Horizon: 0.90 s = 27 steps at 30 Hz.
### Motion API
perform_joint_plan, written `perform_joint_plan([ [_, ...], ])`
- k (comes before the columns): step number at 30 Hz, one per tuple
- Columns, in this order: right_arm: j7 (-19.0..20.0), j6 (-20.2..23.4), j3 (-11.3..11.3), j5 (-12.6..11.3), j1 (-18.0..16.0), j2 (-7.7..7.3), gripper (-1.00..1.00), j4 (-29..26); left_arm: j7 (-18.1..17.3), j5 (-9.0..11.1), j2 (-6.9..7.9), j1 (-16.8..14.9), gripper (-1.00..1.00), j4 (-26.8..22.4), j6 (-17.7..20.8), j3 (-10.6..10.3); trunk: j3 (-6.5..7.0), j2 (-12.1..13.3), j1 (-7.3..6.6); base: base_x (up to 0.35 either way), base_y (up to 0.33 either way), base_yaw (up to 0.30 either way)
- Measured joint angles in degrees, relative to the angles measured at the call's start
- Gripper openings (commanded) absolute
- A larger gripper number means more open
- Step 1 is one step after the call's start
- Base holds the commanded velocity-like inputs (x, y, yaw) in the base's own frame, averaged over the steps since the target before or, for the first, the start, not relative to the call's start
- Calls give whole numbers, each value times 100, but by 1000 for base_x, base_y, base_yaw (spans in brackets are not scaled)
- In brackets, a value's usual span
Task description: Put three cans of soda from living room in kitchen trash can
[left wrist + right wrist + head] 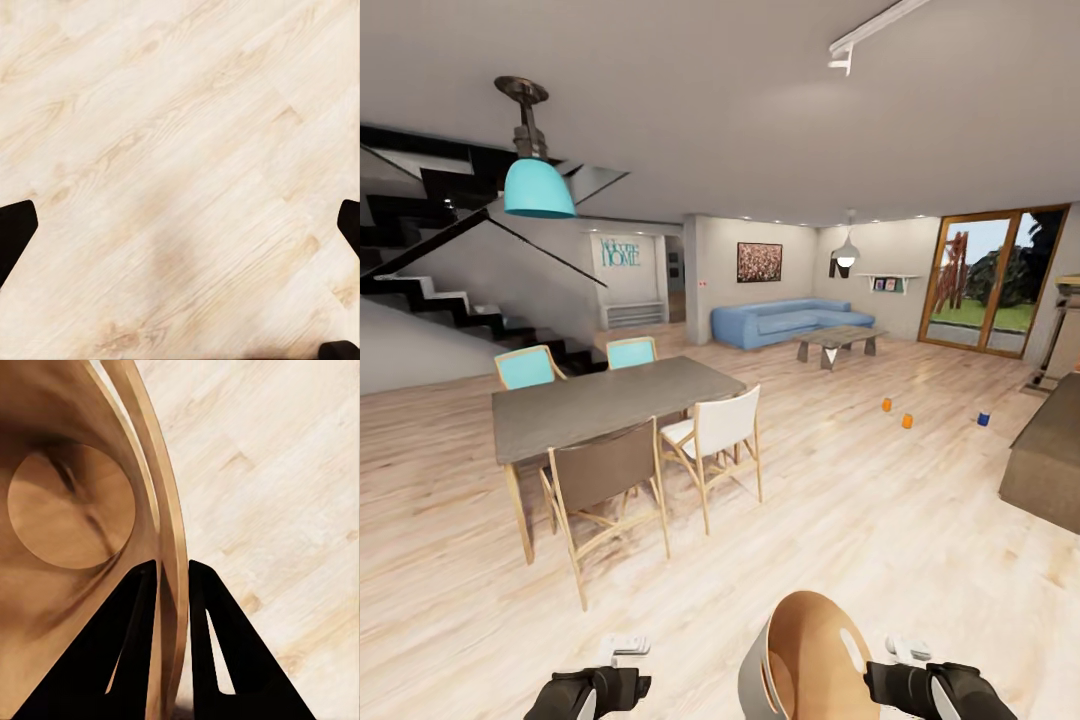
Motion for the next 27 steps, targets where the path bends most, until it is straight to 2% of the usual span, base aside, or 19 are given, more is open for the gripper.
perform_joint_plan([
  [9, 7, -3, -3, -8, -3, -4, -100, 0, 1, -3, 0, 0, 100, 0, 0, -2, 16, 0, 0, 341, -54, -139],
  [21, 0, -5, 0, -2, 1, -5, -100, -2, 2, -3, -3, 0, 100, 0, 0, -2, 65, 0, 0, 299, -207, -232],
  [27, 5, -5, 2, 14, -1, -5, -100, 1, 2, 1, -8, 0, 100, 0, 0, -2, 90, 0, 0, 293, -192, -141],
])
